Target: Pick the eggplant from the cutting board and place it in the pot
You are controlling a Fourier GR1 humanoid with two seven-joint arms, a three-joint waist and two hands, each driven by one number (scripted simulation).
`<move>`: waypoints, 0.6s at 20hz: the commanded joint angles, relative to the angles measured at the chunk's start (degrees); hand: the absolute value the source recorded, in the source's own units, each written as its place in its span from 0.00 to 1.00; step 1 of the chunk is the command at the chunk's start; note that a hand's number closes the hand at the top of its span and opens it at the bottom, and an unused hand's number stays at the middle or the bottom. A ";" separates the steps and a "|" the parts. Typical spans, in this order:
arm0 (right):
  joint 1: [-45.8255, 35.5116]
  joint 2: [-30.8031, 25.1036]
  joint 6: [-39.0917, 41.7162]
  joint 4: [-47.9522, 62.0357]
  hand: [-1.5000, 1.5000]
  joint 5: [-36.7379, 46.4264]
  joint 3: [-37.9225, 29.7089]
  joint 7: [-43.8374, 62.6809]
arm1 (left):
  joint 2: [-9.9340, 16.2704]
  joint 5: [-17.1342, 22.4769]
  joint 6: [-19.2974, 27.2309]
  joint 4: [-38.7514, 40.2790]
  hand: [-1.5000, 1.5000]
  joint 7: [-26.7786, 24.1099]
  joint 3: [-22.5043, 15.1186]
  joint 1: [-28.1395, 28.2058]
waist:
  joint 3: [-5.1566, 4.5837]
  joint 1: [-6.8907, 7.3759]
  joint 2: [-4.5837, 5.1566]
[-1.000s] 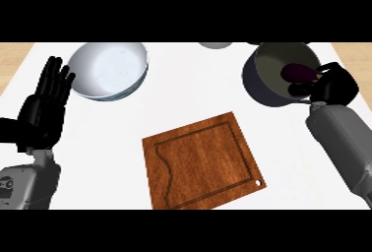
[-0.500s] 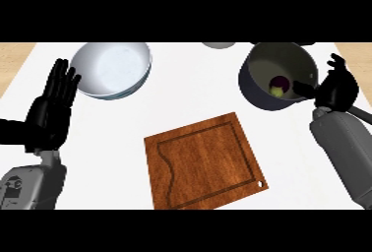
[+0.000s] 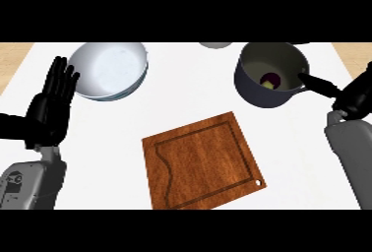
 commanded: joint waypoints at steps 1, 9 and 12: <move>6.95 -0.69 -4.59 -7.33 0.00 -5.12 -4.79 -5.10 | -1.24 -0.29 -0.57 -0.95 0.50 -2.51 -0.71 2.97 | 0.03 0.33 0.03; 24.94 -0.78 -4.87 -26.18 0.00 -13.30 -10.81 -14.66 | 1.42 0.17 -1.77 -0.25 0.50 0.12 1.47 0.52 | 0.03 -0.24 0.05; 30.41 0.66 -3.80 -29.40 0.00 -17.54 -13.82 -19.53 | -0.69 -0.25 0.45 -6.93 0.50 5.21 -0.66 1.92 | 0.04 0.46 0.02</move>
